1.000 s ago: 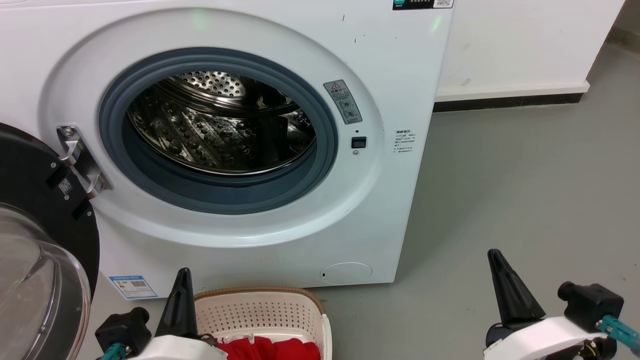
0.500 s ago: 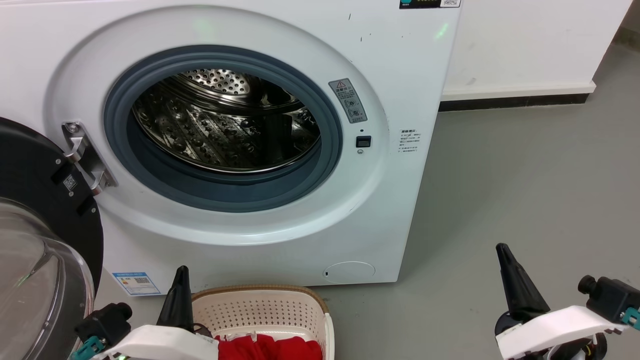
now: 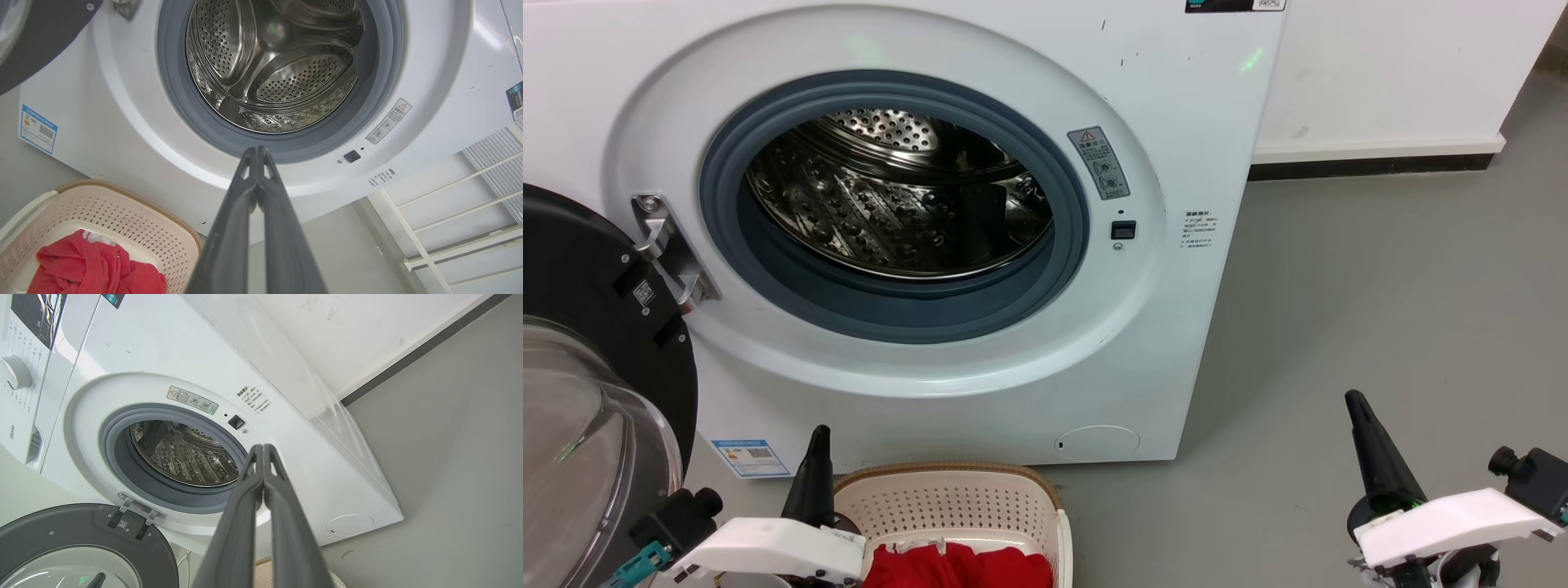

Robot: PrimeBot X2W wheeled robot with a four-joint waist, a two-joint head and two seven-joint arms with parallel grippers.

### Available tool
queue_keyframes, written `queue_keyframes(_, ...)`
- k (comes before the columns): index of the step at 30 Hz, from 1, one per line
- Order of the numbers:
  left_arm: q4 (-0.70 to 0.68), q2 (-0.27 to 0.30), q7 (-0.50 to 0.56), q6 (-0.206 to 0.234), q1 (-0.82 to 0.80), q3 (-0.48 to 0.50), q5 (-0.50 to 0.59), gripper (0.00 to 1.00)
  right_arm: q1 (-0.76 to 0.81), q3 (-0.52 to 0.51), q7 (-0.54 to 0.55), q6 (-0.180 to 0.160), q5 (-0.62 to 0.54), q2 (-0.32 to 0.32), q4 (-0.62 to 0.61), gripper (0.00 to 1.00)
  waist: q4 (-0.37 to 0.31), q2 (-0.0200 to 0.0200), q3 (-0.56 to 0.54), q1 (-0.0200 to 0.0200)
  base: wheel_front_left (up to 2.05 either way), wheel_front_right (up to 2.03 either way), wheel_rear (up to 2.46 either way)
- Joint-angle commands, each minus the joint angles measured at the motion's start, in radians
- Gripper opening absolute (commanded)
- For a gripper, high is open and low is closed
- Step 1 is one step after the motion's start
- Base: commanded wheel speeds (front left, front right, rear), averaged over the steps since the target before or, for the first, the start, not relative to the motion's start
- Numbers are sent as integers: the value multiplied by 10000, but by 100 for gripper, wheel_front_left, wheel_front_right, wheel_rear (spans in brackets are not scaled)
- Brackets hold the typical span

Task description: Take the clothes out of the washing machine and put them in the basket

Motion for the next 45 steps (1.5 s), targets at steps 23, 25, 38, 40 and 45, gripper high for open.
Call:
queue_keyframes(23,419,4,671,-467,-656,419,-3202,0,-657,-388,415,0,3327,-93,524,0,191,0,65,-1,0,0,0)
queue_keyframes(25,454,0,718,-492,-694,443,-3412,0,-677,-418,439,0,3535,-93,566,0,206,0,70,-1,0,0,0)
queue_keyframes(38,677,-40,1019,-680,-878,628,-4762,0,-852,-605,639,0,4903,-76,840,0,309,0,105,-1,0,0,0)
queue_keyframes(40,711,-45,1067,-695,-906,655,-4930,0,-872,-631,675,0,5087,-72,872,0,324,0,110,-1,0,0,0)
queue_keyframes(45,774,-56,1147,-749,-943,702,-5284,0,-921,-687,718,-1,5438,-64,943,0,353,0,120,-1,0,0,0)
